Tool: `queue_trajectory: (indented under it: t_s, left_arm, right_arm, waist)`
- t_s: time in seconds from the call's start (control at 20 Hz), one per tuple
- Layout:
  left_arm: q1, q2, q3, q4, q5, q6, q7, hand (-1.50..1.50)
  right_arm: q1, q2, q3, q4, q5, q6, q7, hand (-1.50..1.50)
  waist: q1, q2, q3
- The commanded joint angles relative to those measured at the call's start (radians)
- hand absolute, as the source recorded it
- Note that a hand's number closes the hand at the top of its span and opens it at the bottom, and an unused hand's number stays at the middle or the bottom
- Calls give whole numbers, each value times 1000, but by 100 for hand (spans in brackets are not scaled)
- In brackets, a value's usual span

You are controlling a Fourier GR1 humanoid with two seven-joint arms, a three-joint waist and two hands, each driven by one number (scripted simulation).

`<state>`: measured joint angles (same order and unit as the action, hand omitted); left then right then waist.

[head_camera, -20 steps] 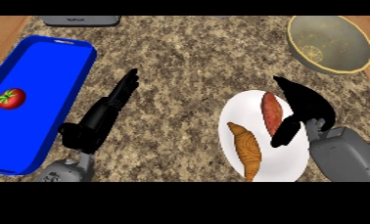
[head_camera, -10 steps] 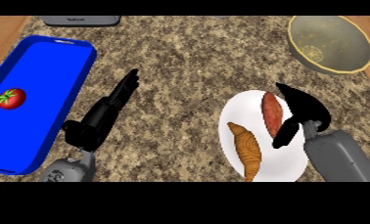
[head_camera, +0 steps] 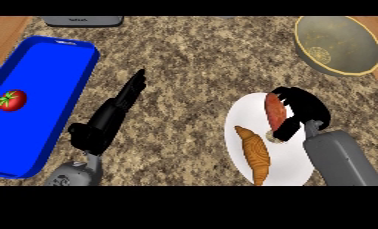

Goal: Pick the sweet potato from the plate and place it in the bowl

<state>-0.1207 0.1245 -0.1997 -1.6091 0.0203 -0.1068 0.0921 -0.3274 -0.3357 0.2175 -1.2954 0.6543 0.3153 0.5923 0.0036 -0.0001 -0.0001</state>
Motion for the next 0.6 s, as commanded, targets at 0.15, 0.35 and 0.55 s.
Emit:
queue_trajectory:
  t_s: [0.15,0.35,0.55]
  left_arm:
    - [-54,10,76,56,20,-61,7,0]
    - [-41,6,87,88,-8,-70,-43,0]
    - [-92,-18,106,104,18,-73,-21,0]
  right_arm:
    - [-40,45,-30,136,108,-106,-138,150]
    - [-36,36,-62,132,142,-120,-173,150]
    - [-161,32,-70,190,167,-90,-195,150]
  waist:
    - [-2,1,0]
    - [-2,1,0]
    - [2,3,0]
